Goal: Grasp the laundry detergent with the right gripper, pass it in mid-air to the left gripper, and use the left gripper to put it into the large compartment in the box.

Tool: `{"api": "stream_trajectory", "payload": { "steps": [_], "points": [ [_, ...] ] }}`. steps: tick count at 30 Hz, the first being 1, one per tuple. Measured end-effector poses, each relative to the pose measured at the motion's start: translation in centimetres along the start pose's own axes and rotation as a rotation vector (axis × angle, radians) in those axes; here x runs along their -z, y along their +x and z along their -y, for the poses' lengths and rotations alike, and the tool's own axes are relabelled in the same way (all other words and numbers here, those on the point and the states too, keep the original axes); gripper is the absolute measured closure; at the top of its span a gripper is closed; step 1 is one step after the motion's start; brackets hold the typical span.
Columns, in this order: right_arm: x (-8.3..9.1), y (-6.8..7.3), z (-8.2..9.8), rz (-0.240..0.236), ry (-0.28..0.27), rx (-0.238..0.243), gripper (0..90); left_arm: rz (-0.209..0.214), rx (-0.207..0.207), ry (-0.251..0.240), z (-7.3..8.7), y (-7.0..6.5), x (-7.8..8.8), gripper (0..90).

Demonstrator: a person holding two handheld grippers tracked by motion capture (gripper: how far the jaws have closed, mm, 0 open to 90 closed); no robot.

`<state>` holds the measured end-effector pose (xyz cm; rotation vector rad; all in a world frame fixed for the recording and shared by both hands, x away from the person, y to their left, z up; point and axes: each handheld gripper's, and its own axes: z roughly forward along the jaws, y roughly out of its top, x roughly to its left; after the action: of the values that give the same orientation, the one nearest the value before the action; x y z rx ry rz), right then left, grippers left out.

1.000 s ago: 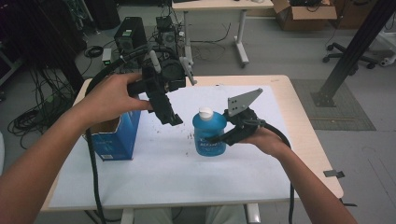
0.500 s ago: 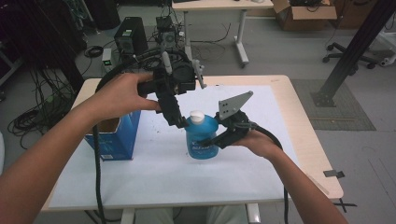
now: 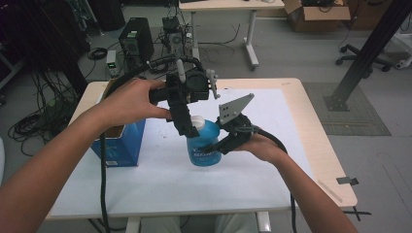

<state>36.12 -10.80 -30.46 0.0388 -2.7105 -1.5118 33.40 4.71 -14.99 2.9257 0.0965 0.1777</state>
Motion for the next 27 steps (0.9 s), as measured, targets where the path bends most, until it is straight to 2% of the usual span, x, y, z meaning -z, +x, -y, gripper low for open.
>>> {"api": "stream_trajectory", "payload": {
  "steps": [7,12,27],
  "points": [
    [-0.2,-0.1,-0.1,-0.008,0.004,-0.004,43.4,0.004,-0.006,0.040,-0.3,0.0,-1.0,4.6],
    [-0.4,-0.1,0.0,-0.010,0.010,-0.005,43.3,0.029,-0.007,0.070,-0.5,0.0,-2.2,4.7],
    [-0.6,-0.2,0.1,-0.015,0.018,-0.010,43.3,0.053,-0.011,0.084,-0.8,0.1,-4.4,4.9]
  ]
}}
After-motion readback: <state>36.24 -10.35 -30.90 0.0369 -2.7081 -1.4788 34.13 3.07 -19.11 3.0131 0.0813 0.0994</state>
